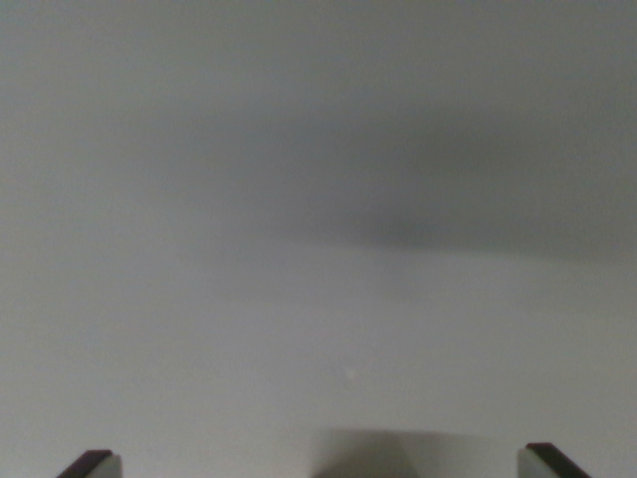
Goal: Pick yellow cube
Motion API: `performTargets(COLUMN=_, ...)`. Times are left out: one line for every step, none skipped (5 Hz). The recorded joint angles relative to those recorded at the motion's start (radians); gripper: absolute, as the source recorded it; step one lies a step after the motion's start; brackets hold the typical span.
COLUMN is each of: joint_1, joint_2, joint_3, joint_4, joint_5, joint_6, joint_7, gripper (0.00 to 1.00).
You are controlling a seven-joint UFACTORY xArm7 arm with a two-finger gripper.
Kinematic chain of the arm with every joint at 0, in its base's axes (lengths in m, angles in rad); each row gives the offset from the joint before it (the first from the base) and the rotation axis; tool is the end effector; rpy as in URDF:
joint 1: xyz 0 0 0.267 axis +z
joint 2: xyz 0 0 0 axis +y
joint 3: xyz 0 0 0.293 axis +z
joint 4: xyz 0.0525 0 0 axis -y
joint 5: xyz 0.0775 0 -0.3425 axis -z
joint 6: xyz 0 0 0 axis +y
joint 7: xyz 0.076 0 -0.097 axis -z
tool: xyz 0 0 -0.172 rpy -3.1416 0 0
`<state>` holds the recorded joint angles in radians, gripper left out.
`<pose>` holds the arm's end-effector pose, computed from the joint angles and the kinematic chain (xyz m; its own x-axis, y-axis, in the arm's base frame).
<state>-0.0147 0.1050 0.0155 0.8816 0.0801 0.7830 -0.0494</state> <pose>0.4528 0.0115 0.0937 1.0000 -0.0067 -0.0052 -0.0070 -0.9983 -0.0580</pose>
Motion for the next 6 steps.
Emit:
performTargets(joint_1=0.0000, joint_2=0.000, joint_3=0.000, joint_4=0.000, joint_5=0.0000, joint_6=0.000, joint_7=0.000, gripper=0.00)
performTargets(joint_1=0.0000, joint_2=0.007, joint_3=0.000, joint_4=-0.036, joint_5=0.0023, joint_6=-0.041, joint_7=-0.004, gripper=0.00)
performTargets(joint_1=0.0000, joint_2=0.007, joint_3=0.000, joint_4=-0.036, joint_5=0.0023, joint_6=-0.041, joint_7=-0.004, gripper=0.00)
performTargets(joint_1=-0.0001, joint_2=0.013, joint_3=0.000, joint_4=-0.071, joint_5=0.0045, joint_6=-0.079, joint_7=-0.008, gripper=0.00)
performTargets(joint_1=-0.0001, joint_2=0.013, joint_3=0.000, joint_4=-0.071, joint_5=0.0045, joint_6=-0.079, joint_7=-0.008, gripper=0.00)
performTargets(joint_1=-0.0001, joint_2=0.018, joint_3=-0.001, joint_4=-0.102, joint_5=0.0066, joint_6=-0.114, joint_7=-0.011, gripper=0.00)
